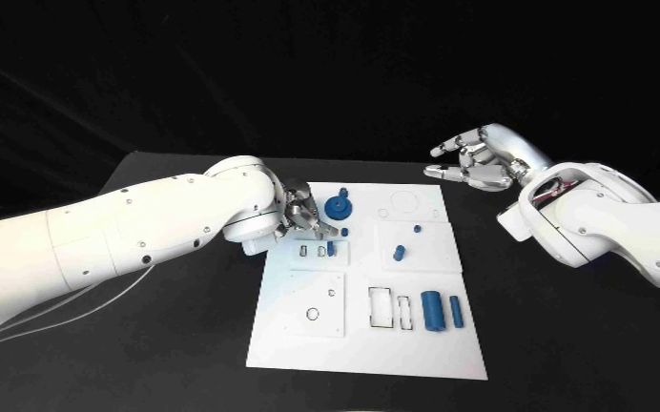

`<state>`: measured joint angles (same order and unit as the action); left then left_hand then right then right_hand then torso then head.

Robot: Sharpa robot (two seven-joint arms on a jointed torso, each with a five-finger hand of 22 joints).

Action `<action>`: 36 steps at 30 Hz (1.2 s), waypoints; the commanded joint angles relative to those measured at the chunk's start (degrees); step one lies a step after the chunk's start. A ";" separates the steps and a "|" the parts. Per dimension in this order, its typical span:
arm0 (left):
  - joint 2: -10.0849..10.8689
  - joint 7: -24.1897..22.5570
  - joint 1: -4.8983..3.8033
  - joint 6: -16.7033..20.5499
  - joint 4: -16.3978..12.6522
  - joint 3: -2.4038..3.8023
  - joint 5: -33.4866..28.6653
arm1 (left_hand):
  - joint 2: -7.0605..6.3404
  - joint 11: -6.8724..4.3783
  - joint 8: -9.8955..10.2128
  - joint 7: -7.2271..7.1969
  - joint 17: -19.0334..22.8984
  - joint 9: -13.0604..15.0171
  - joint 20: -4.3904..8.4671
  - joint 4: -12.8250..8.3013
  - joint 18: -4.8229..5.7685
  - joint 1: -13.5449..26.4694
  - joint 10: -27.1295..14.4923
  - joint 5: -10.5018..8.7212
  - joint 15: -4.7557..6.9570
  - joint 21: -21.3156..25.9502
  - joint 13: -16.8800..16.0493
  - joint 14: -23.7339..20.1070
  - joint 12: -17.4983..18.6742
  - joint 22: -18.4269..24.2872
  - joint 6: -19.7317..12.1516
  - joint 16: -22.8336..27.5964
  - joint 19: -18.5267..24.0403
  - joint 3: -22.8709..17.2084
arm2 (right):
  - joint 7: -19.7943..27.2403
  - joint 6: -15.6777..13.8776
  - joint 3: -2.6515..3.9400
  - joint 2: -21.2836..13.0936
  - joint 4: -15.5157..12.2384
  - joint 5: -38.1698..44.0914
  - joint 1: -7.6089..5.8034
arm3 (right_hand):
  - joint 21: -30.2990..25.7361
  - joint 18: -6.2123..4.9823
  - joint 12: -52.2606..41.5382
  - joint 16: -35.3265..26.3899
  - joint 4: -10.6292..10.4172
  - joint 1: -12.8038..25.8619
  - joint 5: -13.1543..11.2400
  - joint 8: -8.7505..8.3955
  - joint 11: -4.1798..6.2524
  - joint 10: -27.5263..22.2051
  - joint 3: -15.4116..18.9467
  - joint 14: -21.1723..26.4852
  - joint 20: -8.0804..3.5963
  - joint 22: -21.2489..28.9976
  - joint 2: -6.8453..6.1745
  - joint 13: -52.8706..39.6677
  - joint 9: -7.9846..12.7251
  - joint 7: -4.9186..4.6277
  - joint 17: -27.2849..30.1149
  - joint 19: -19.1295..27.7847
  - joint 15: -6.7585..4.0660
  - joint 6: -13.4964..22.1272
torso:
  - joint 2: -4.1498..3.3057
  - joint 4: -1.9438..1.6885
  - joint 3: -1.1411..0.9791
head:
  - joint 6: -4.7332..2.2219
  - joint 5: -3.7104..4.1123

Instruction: Assemble the parts on the task board

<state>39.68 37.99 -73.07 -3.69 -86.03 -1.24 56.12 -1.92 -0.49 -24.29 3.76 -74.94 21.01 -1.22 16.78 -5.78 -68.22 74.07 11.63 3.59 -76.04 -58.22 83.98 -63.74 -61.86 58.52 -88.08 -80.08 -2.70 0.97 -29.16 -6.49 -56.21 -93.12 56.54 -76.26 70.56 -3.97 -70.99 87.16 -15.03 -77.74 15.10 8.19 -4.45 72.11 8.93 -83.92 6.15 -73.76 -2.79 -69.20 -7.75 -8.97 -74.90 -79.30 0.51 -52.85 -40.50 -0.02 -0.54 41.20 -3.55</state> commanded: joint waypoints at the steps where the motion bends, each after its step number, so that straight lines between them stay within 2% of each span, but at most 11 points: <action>1: -0.51 2.30 -0.13 -2.33 0.23 -0.01 1.40 | -0.21 0.00 -0.57 -0.02 -12.79 0.58 0.02 0.03 0.71 1.79 0.23 -0.39 0.52 -0.37 -0.32 5.36 -0.62 -0.50 -0.64 -0.46 -0.59 1.38 | -0.48 0.85 0.00 0.26 0.24 0.41 0.07 | -0.29 -0.85 0.06 -0.28 -0.01 0.52 0.31 0.36 0.19 0.08 0.27 -4.36 -0.09 0.08 0.08 0.01 0.06 -0.01 -8.59 0.26 -0.51 -0.36 | 0.02 0.00 -0.04 | 0.11 0.18; 8: -1.10 2.73 -0.13 -3.05 0.61 -0.06 1.41 | -0.13 -0.04 -1.00 -0.08 -13.15 1.13 0.05 0.01 0.81 2.92 0.44 -0.39 0.56 -0.75 -0.76 5.46 -1.03 -1.15 -0.92 -0.69 -0.79 2.60 | -0.65 1.02 -0.02 0.67 0.60 0.53 0.17 | -0.32 -0.85 -0.02 -0.29 0.00 0.47 0.57 0.43 0.22 0.16 0.38 -4.37 -0.11 0.08 0.15 -0.02 0.08 0.01 -8.60 0.24 -0.53 -0.36 | 0.02 -0.09 -0.04 | 0.27 0.22; 17: -2.13 3.00 -0.10 -4.35 1.32 -0.25 1.41 | -0.14 -0.05 -1.03 -0.09 -13.30 1.18 0.05 -0.03 0.85 2.89 0.35 -0.37 0.56 -0.87 -0.61 5.50 -0.90 -1.40 -0.97 -0.79 -0.87 2.68 | -0.77 1.23 -0.03 1.03 0.81 0.57 0.27 | -0.40 -0.86 -0.04 -0.33 0.01 0.43 0.81 0.50 0.24 0.20 0.47 -4.35 -0.13 0.12 0.25 -0.01 0.09 0.03 -8.54 0.24 -0.56 -0.37 | 0.01 0.08 -0.01 | 0.47 0.08; 22: -2.65 2.93 -0.08 -4.75 1.83 -0.35 1.41 | -0.09 -0.05 -1.07 -0.09 -13.40 1.26 0.05 -0.08 0.88 2.75 0.17 -0.34 0.57 -0.96 -0.32 5.53 -0.66 -1.56 -1.06 -0.85 -0.92 2.76 | -0.83 1.35 -0.03 1.05 0.87 0.57 0.31 | -0.25 -0.82 -0.09 -0.25 0.02 0.38 0.94 0.53 0.25 0.25 0.51 -4.40 -0.15 -0.01 0.31 -0.05 0.09 0.04 -8.72 0.14 -0.57 -0.37 | 0.04 -0.07 0.01 | 0.43 0.08; 27: -3.17 3.06 -0.06 -5.17 2.17 -0.50 1.48 | 0.22 -0.05 -1.34 -0.09 -13.53 1.70 0.05 -0.18 0.91 1.56 -0.01 -0.22 0.56 -1.12 -0.28 5.56 -0.58 -1.78 -1.49 -0.94 -0.93 2.84 | -0.84 1.40 -0.03 1.09 0.84 0.58 0.34 | -0.25 -0.82 -0.09 -0.25 0.02 0.38 0.94 0.53 0.25 0.25 0.51 -4.40 -0.15 -0.01 0.31 -0.05 0.09 0.04 -8.72 0.14 -0.57 -0.37 | 0.02 -0.06 -0.01 | 0.18 0.02; 36: -3.43 3.51 -0.05 -6.13 2.28 -0.61 2.14 | 0.43 -0.07 -1.61 -0.11 -13.86 2.04 0.05 -0.19 1.02 0.70 0.13 -0.19 0.56 -1.50 -0.61 5.66 -0.85 -2.47 -1.64 -1.15 -1.12 2.82 | -1.23 1.74 -0.03 1.08 0.80 0.73 0.35 | -0.29 -0.82 -0.15 -0.27 0.05 0.28 1.16 0.62 0.28 0.32 0.55 -4.41 -0.17 -0.01 0.50 -0.07 0.10 0.07 -8.70 0.12 -0.60 -0.40 | 0.06 0.00 -0.04 | 0.41 -0.09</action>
<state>36.41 39.87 -73.08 -8.16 -83.74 -1.85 57.59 -1.51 -0.49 -25.69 3.76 -74.91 23.00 -1.23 16.66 -5.79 -67.09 74.07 11.42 3.59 -77.38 -58.79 83.98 -64.55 -64.29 57.30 -88.85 -80.89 -0.09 0.06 -28.43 -6.52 -55.17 -92.26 56.65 -75.96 70.35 -3.96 -70.98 87.16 -15.03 -77.59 16.10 8.40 -4.25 72.33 9.25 -84.14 6.15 -73.69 -2.65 -69.18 -7.70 -8.97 -74.94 -79.31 0.29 -52.85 -40.44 -0.06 -0.57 41.56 -3.64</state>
